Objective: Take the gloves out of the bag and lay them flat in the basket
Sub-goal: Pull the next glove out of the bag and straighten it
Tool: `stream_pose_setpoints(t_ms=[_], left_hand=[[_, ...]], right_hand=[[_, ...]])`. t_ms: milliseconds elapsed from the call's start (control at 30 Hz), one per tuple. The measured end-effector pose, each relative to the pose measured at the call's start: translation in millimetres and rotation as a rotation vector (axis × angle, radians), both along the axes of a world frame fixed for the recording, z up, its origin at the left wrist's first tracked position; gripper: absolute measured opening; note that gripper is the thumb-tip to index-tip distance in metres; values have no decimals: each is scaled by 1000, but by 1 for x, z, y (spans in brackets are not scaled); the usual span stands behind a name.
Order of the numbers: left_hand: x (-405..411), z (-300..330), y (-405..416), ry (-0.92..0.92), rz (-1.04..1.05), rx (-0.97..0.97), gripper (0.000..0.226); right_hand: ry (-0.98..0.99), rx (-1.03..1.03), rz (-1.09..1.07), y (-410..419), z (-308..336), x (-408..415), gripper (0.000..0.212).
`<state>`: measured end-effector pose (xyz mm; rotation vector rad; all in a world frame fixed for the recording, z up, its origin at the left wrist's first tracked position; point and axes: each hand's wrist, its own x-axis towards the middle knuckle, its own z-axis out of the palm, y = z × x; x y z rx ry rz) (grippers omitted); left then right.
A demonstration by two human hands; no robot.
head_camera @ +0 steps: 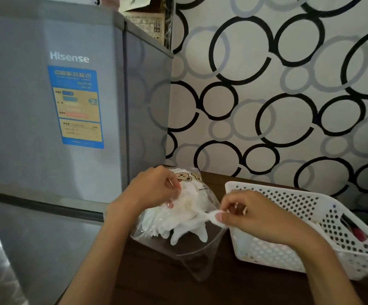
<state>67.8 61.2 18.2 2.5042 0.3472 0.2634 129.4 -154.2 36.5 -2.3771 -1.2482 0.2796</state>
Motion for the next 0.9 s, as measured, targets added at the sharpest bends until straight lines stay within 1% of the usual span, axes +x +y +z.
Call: stream_pose_setpoints(t_ms=[67,133,200,300,333,367,433,467,500,533,600,767,833,900], left_hand=[[-1,-1,0,18,5,-36,12],[0,0,-1,47,10,-63,12],[2,0,-3,67,18,-38,12],[0,6,-6,23,-35,130,14],[-1,9,-8,6,-92,149,23],[-3,10,-11,15,-160,149,38],[-1,5,-19,94,-258,194,71],[3,-2,-22,131,-264,254,83],[9,-11,-23,141,-247,318,90],[15,-19,-24,130,-218,369,93],[23,-28,-23,76,-178,412,91],[28,-33,-19,12,-163,423,85],[25,-30,-20,46,-181,424,89],[20,-24,-18,124,-244,389,99]], right_hand=[[63,-134,46,-11,5,1,12],[38,-173,15,-19,8,2,10],[-23,-111,-47,-23,9,4,8],[-53,87,-45,-21,4,9,7],[-17,142,-30,-18,2,11,5],[47,191,-10,-15,-1,12,4],[198,292,7,-8,-5,12,5],[265,347,7,-5,-6,11,6],[322,398,9,-2,-7,10,8],[369,440,16,1,-8,7,10],[425,491,45,3,-8,6,10],[449,524,63,-14,4,12,8],[453,472,43,-20,5,15,8],[463,450,-15,-20,0,19,9]])
